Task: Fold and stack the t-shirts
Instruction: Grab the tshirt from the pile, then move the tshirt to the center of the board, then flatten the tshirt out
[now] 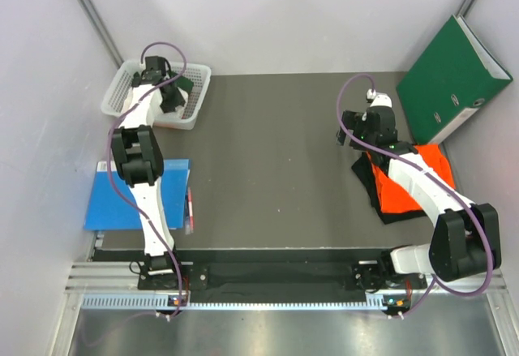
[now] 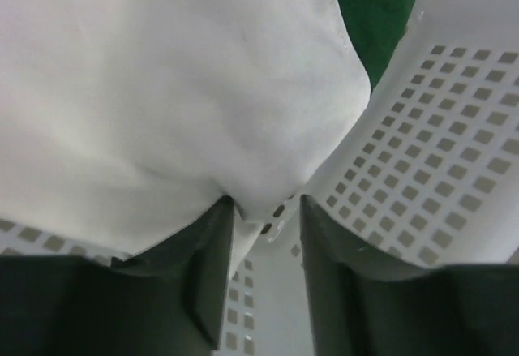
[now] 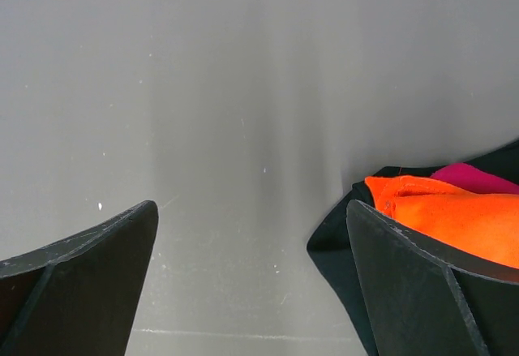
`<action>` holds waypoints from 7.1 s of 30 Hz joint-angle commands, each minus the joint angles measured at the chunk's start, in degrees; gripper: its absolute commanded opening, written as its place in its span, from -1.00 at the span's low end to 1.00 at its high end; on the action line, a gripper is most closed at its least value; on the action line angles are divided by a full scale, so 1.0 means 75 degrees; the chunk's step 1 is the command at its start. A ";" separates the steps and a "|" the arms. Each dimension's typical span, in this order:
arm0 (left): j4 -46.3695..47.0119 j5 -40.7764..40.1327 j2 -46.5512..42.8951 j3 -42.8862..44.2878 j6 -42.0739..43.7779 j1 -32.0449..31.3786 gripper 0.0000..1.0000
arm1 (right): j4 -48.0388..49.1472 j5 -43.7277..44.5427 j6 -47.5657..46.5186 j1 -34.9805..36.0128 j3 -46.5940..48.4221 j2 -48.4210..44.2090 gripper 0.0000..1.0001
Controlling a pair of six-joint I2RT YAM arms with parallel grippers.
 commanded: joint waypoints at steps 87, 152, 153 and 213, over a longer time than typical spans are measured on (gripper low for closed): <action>0.2743 0.1932 -0.4468 -0.7605 -0.1290 -0.4632 -1.00 | 0.3174 -0.1161 0.1161 -0.0384 -0.0305 0.0912 -1.00; 0.0271 -0.2460 -0.2254 -0.3338 0.0046 -0.6987 0.78 | 0.1872 -0.2988 0.0656 -0.0688 -0.0749 0.0404 0.99; 0.0107 -0.2591 -0.2091 -0.3267 0.0081 -0.7022 0.76 | 0.1872 -0.2988 0.0679 -0.0828 -0.0785 0.0380 0.99; -0.1314 -0.5558 -0.6330 -0.5599 0.0151 -0.4784 -1.00 | 0.3057 -0.2051 0.1066 -0.1216 -0.0187 -0.0649 -1.00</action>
